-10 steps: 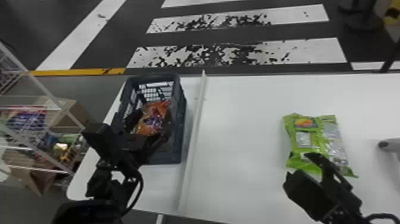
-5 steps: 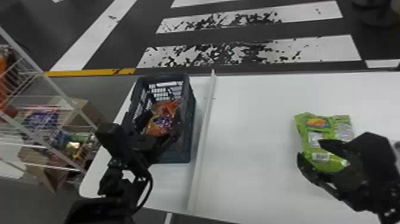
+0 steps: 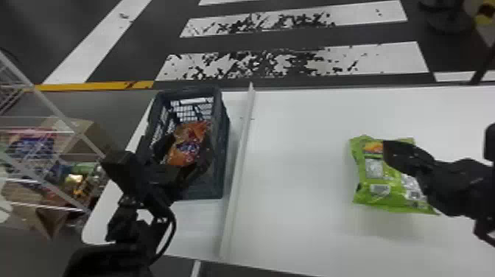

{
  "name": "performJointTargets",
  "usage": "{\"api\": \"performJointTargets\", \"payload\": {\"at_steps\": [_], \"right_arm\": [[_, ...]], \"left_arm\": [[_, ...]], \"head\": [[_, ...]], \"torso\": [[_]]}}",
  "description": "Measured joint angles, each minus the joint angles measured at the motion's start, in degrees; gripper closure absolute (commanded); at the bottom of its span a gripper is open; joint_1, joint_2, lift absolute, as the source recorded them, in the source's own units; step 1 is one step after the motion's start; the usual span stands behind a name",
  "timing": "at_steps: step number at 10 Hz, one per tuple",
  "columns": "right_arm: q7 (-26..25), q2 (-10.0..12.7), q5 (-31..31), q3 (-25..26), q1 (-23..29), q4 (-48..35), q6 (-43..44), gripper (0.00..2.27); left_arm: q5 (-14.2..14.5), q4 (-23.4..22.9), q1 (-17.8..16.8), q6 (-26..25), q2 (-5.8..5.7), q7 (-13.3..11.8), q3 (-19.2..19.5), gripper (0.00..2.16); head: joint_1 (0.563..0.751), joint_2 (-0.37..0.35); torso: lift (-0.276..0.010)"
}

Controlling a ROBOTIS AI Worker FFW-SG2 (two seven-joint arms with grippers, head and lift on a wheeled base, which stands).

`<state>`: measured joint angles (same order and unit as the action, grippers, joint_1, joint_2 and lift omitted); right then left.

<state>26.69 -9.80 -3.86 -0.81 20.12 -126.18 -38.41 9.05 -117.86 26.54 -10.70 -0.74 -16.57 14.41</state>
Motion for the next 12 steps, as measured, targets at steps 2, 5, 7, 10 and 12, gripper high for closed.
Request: {"api": "performJointTargets", "payload": {"at_steps": [2,5,7,10,12], "right_arm": [[0.91,1.3,-1.3,1.07,-3.74,7.26,1.48,2.25],[1.16,1.71,-1.3,0.34,-6.24,17.34,7.69,2.25],[1.73,1.84,-1.11,-0.51,-7.0,22.42,10.92,2.25],[1.72,2.81,0.48,-2.07,-9.34,30.67,15.76,2.25],[1.7,3.5,1.84,-2.39,-10.07,34.63,18.71,2.25]], "left_arm": [[0.0,-0.01,0.08,-0.14,0.19,-0.13,0.0,0.1],[0.0,-0.04,0.09,-0.16,0.22,-0.31,-0.1,0.1],[0.0,0.04,0.07,-0.16,0.27,-0.4,-0.18,0.1],[-0.02,0.32,-0.05,-0.16,0.29,-0.5,-0.26,0.1],[-0.02,0.68,-0.23,-0.16,0.17,-0.57,-0.3,0.1]], "head": [[0.695,0.184],[0.695,0.175],[0.695,0.179],[0.695,0.189],[0.695,0.192]], "torso": [[-0.095],[-0.095],[-0.095],[-0.095],[-0.095]]}}
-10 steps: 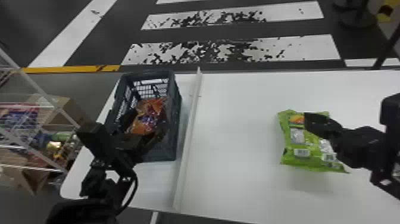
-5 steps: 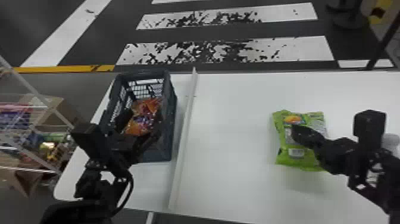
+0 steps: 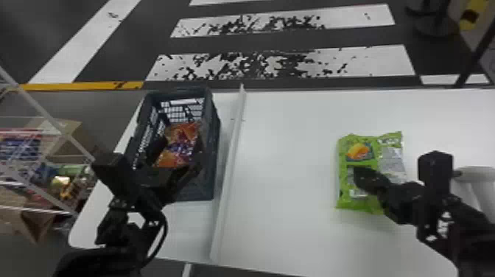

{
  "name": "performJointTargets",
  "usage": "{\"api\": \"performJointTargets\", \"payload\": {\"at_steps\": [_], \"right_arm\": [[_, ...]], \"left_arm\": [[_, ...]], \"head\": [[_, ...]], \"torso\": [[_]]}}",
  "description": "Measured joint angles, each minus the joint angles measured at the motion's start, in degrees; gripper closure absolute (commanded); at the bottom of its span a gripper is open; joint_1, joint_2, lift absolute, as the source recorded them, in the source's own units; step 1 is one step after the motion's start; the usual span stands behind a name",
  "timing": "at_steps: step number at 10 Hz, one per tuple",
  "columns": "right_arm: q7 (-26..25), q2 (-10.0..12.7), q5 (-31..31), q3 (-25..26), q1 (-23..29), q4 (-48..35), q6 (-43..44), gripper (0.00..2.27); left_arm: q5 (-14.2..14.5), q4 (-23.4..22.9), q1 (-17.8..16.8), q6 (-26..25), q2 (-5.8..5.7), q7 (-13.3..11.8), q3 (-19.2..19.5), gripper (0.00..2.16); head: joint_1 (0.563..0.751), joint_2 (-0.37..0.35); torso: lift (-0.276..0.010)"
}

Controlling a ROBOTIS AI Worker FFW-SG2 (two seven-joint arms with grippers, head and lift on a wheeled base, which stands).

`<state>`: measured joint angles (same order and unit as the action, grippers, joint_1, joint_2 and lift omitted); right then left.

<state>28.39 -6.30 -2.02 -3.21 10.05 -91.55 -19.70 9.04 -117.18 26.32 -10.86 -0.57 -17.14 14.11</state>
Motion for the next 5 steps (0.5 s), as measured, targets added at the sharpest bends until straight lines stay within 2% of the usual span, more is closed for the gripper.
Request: {"api": "performJointTargets", "payload": {"at_steps": [3,5], "right_arm": [[-0.01,0.32,1.22,-0.04,-0.22,2.08,1.76,2.25],[0.01,0.32,0.91,0.19,0.45,0.65,1.89,2.25]], "left_arm": [[0.01,0.3,-0.21,0.0,-0.04,-0.07,-0.09,0.1],[0.01,0.35,-0.22,0.0,-0.04,-0.09,-0.14,0.1]], "head": [[0.695,0.191],[0.695,0.19]], "torso": [[-0.095],[-0.095]]}}
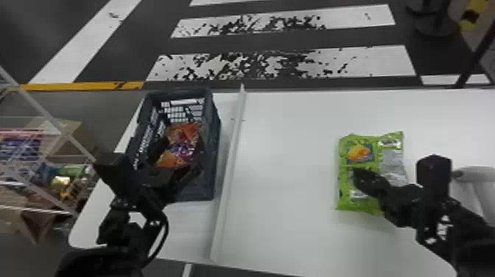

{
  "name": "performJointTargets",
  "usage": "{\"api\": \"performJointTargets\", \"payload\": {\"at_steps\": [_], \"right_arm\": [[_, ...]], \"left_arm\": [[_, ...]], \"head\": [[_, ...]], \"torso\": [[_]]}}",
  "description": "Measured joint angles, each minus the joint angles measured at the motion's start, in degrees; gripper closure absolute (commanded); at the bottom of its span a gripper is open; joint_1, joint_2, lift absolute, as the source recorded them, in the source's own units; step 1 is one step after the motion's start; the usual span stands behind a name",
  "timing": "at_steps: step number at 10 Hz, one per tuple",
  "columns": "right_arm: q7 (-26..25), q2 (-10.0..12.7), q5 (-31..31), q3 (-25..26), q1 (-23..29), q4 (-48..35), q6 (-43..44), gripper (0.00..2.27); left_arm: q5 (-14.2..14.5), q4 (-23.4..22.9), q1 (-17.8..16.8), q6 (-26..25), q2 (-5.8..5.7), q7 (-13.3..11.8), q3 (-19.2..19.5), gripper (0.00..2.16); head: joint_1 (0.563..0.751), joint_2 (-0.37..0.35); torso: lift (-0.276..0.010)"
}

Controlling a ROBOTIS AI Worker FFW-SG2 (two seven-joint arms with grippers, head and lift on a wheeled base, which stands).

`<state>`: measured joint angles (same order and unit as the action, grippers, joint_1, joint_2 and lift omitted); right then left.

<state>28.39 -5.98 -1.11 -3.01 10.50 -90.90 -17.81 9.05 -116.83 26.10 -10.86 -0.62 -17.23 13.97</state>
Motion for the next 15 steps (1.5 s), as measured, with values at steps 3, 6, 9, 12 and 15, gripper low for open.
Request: {"api": "performJointTargets", "payload": {"at_steps": [3,6,9,12,15], "right_arm": [[0.0,0.05,-2.52,1.39,1.67,-9.64,-2.95,2.25],[0.0,0.17,-2.02,0.78,1.44,-12.65,-7.32,2.25],[0.09,0.1,-0.89,-2.77,2.14,-12.83,-8.54,2.25],[0.1,0.09,0.9,-4.66,1.56,-12.42,-10.16,2.25],[0.08,0.16,3.14,-6.02,-0.45,-9.25,-11.81,2.25]], "left_arm": [[0.0,-0.29,0.0,0.0,0.0,0.0,0.0,0.1],[0.08,-0.38,0.03,0.0,-0.17,0.0,0.0,0.1],[0.09,-0.26,0.0,0.0,-0.22,0.0,0.0,0.1],[0.09,-0.08,-0.24,-0.11,-0.18,0.0,-0.24,0.1],[0.09,-0.08,-0.27,-0.08,-0.24,-0.06,-0.27,0.1]], "head": [[0.695,0.187],[0.695,0.193],[0.695,0.234],[0.695,0.248],[0.695,0.253]], "torso": [[-0.095],[-0.095],[-0.095],[-0.095],[-0.095]]}}
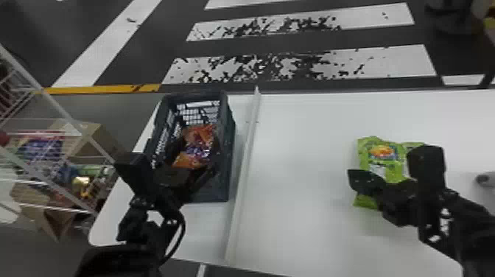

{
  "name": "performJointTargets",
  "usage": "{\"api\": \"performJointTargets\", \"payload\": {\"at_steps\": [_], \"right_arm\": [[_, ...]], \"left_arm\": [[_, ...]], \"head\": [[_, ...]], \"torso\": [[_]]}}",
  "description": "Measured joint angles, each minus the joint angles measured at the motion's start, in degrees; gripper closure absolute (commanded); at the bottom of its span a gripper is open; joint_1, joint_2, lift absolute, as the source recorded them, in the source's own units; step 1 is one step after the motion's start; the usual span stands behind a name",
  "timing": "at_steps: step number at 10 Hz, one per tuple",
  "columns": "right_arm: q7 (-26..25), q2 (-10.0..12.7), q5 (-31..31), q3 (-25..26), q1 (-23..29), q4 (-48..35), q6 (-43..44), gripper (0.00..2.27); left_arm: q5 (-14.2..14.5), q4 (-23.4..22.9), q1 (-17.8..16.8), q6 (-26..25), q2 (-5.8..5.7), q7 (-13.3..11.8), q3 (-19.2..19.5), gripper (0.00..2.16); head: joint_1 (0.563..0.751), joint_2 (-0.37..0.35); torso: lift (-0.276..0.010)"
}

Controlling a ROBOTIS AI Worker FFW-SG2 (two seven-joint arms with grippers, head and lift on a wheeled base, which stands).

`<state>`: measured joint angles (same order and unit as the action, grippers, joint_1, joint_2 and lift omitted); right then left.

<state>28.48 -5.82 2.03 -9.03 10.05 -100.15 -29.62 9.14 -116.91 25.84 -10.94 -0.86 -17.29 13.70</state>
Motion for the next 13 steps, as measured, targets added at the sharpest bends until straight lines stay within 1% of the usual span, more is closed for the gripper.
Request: {"api": "performJointTargets", "payload": {"at_steps": [4,7,8,9,10,11,12,13], "right_arm": [[0.0,-0.23,0.43,1.23,0.54,0.31,-0.17,2.25],[-0.03,-0.11,0.22,1.21,0.24,0.28,-0.05,2.23],[-0.08,-0.08,-0.37,1.27,0.43,-0.59,0.1,2.04],[-0.17,-0.05,-2.47,2.2,1.88,-3.9,0.26,1.62],[-0.32,-0.05,-6.26,4.34,3.94,-9.47,-0.44,0.76],[-0.56,-0.06,-9.59,7.19,5.6,-14.95,-2.48,0.12],[-1.12,-0.06,-11.39,10.32,6.79,-19.21,-5.05,0.05],[-2.26,-0.01,-11.92,13.47,7.81,-21.65,-6.57,0.05]], "left_arm": [[0.0,0.05,0.0,0.07,0.15,-0.02,-0.05,0.1],[0.0,0.06,-0.01,0.08,0.09,-0.02,0.0,0.1],[0.0,0.06,0.0,0.09,0.07,-0.02,0.01,0.1],[0.0,0.05,0.0,0.09,0.1,-0.02,0.02,0.1],[0.0,-0.03,0.0,0.09,0.14,-0.02,0.07,0.1],[0.0,-0.15,0.0,0.09,0.18,-0.13,0.06,0.1],[0.0,-0.3,0.0,0.09,0.22,-0.32,0.03,0.1],[0.0,-0.47,0.0,0.09,0.24,-0.45,-0.01,0.1]], "head": [[0.695,0.235],[0.695,0.236],[0.695,0.239],[0.695,0.239],[0.695,0.231],[0.695,0.221],[0.695,0.193],[0.695,0.158]], "torso": [[-0.095],[-0.095],[-0.095],[-0.095],[-0.095],[-0.095],[-0.095],[-0.095]]}}
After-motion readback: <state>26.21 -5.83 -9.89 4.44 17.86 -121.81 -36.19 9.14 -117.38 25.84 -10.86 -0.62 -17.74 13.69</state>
